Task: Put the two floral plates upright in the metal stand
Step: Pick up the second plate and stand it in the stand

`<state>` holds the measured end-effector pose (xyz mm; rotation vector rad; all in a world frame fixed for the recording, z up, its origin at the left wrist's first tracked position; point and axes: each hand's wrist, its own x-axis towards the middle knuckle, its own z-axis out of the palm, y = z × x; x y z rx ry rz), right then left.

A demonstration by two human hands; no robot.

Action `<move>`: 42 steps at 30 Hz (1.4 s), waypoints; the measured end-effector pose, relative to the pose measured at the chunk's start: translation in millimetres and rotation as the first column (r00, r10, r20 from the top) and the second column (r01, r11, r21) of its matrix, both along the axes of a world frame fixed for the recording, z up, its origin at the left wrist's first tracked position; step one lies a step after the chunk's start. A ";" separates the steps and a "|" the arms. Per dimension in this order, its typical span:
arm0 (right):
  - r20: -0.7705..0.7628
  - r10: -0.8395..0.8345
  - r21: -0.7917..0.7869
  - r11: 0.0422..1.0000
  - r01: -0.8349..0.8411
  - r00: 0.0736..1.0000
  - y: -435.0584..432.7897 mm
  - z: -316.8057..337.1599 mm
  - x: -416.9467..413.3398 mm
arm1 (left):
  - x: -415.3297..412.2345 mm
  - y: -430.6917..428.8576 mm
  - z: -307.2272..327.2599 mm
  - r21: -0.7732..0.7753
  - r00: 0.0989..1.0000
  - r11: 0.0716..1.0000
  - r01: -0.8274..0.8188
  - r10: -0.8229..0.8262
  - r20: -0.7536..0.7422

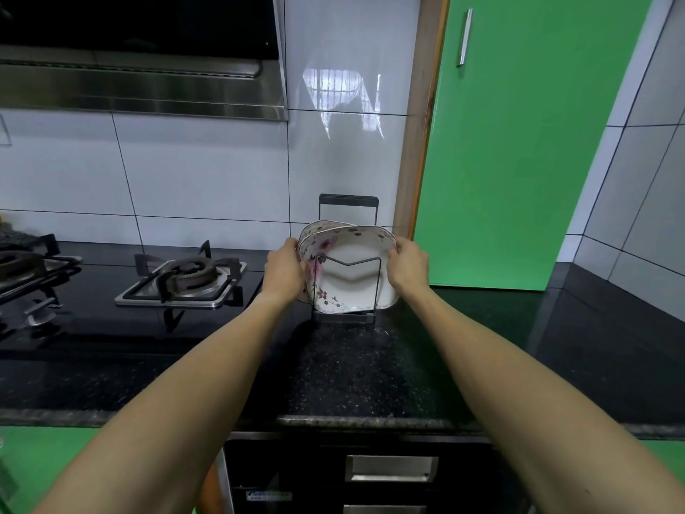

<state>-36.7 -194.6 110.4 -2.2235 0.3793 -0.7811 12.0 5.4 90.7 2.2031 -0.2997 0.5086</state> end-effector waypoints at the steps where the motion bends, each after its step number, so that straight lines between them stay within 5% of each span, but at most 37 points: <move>1: -0.016 -0.008 0.002 1.000 0.008 1.000 -1.6 -0.6 2.1 | 1.3 -0.1 0.4 0.004 1.000 1.000 -0.007 0.007 -0.001; 13: -0.026 -0.063 -0.008 0.998 0.063 0.998 -5.1 -3.0 3.2 | 9.5 0.5 -4.4 0.058 0.998 0.998 -0.030 0.026 0.057; 42: 0.129 -0.150 0.235 0.965 0.117 0.980 2.0 -7.7 6.7 | 10.8 -10.8 -11.4 -0.262 0.996 0.965 -0.011 0.035 0.088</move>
